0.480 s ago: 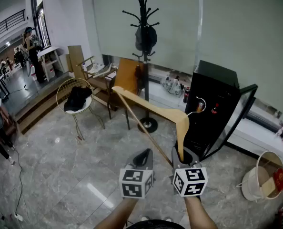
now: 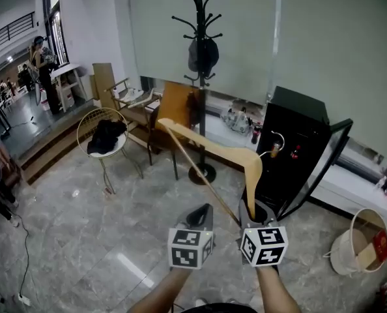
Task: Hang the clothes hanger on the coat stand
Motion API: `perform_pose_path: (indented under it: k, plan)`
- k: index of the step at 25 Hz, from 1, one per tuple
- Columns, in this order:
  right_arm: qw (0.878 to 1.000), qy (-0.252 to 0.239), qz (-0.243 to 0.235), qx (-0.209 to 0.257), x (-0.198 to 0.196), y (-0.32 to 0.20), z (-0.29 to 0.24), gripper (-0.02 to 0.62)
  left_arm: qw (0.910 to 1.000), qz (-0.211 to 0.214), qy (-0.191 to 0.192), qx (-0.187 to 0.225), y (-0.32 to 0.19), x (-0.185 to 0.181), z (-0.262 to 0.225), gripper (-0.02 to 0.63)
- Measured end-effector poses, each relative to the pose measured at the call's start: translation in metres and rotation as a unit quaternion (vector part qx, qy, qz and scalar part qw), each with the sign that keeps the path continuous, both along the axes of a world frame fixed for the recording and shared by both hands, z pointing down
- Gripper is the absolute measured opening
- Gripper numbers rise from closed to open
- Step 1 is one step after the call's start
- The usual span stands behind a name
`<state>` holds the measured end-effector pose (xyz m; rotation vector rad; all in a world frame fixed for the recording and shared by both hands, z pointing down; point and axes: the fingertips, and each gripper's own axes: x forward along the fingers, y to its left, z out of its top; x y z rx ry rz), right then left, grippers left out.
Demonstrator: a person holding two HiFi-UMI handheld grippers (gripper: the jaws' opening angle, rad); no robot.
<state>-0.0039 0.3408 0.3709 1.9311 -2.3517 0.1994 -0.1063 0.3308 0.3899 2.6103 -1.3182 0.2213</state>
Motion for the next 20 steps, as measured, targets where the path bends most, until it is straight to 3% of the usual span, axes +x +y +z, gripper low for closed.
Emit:
perform_pose_path:
  k: [9,20]
  plan:
    - [1.0,0.019,-0.005,-0.001,-0.002,-0.019,-0.005,0.048,0.9999,0.016,0.007,-0.003,-0.019,0.003,-0.001,0.005]
    - [0.999,0.026,-0.035,0.0,0.023,-0.072,0.0,0.048,0.9999,-0.007,-0.002,-0.008,-0.068,0.024,0.004,0.005]
